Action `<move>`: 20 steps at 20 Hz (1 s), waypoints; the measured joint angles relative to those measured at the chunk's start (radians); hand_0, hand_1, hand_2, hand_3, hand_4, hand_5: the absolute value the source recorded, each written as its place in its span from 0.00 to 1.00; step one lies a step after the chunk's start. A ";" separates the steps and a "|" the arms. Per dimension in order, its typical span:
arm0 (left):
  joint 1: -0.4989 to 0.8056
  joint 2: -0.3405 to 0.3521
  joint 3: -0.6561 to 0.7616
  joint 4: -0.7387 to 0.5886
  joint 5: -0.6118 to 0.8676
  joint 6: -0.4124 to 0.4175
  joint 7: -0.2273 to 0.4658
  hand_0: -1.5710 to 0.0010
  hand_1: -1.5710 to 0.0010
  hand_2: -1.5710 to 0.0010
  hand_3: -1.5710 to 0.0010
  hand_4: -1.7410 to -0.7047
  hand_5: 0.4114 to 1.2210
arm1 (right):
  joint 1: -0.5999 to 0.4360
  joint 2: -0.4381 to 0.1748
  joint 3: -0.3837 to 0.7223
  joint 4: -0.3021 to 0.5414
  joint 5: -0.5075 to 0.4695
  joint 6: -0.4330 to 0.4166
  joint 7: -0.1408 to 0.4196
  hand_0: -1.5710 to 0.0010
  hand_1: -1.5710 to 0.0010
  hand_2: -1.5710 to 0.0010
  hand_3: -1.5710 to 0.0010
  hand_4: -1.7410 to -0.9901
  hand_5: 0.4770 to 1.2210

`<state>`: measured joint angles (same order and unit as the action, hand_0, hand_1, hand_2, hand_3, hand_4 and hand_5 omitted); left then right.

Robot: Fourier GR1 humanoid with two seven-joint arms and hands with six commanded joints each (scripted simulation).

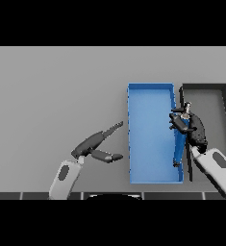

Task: Pick up the blue pipe and place it into the blue bin.

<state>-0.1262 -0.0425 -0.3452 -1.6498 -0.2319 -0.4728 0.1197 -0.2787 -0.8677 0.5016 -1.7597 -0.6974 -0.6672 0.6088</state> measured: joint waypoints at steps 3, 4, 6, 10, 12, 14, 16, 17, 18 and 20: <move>-0.002 -0.004 -0.001 0.007 -0.001 0.002 0.000 1.00 1.00 1.00 1.00 0.83 0.02 | -0.055 -0.068 0.097 0.030 -0.057 0.031 -0.009 0.69 0.72 0.72 0.84 0.62 0.95; 0.001 -0.008 -0.007 0.010 -0.002 0.000 -0.003 1.00 1.00 1.00 1.00 0.83 0.02 | -0.098 -0.111 0.155 0.041 -0.081 0.052 -0.011 0.76 0.78 0.78 0.87 0.69 0.89; 0.016 -0.013 -0.013 0.001 0.001 0.001 -0.008 1.00 1.00 1.00 1.00 0.83 0.02 | -0.165 -0.143 0.239 0.051 -0.067 0.107 -0.025 0.84 0.86 0.86 0.92 0.80 0.74; 0.030 -0.009 -0.018 -0.026 -0.002 0.007 -0.006 1.00 1.00 1.00 1.00 0.83 0.02 | -0.213 -0.186 0.352 0.082 -0.112 0.135 0.000 0.94 0.94 0.94 0.97 0.89 0.53; 0.025 -0.016 -0.019 -0.023 -0.010 0.016 0.003 1.00 1.00 1.00 1.00 0.83 0.02 | -0.253 -0.204 0.425 0.083 -0.144 0.126 0.001 0.96 0.96 0.96 0.98 0.91 0.46; 0.020 -0.012 -0.014 -0.024 -0.004 0.010 0.009 1.00 1.00 1.00 1.00 0.82 0.02 | -0.309 -0.227 0.490 0.105 -0.153 0.139 0.001 0.97 0.98 0.98 0.99 0.93 0.38; 0.020 -0.009 -0.012 -0.013 -0.006 0.008 0.006 1.00 1.00 1.00 1.00 0.82 0.02 | -0.315 -0.222 0.510 0.105 -0.153 0.129 0.001 0.98 0.98 0.98 0.99 0.94 0.32; 0.017 -0.013 -0.016 -0.014 -0.011 0.012 0.009 1.00 1.00 1.00 1.00 0.82 0.02 | -0.329 -0.227 0.525 0.109 -0.163 0.125 0.001 0.99 0.99 0.99 0.99 0.94 0.29; 0.024 -0.014 -0.022 -0.016 -0.014 0.013 0.002 1.00 1.00 1.00 1.00 0.82 0.02 | -0.337 -0.228 0.535 0.108 -0.164 0.120 0.001 0.99 0.99 0.99 0.99 0.95 0.28; 0.021 -0.006 -0.017 -0.014 -0.018 0.015 -0.005 1.00 1.00 1.00 1.00 0.82 0.02 | -0.348 -0.226 0.547 0.111 -0.166 0.124 0.001 0.99 0.99 0.99 1.00 0.96 0.25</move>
<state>-0.1051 -0.0489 -0.3617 -1.6633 -0.2495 -0.4583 0.1142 -0.6264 -1.0938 1.0483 -1.6483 -0.8633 -0.5428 0.6099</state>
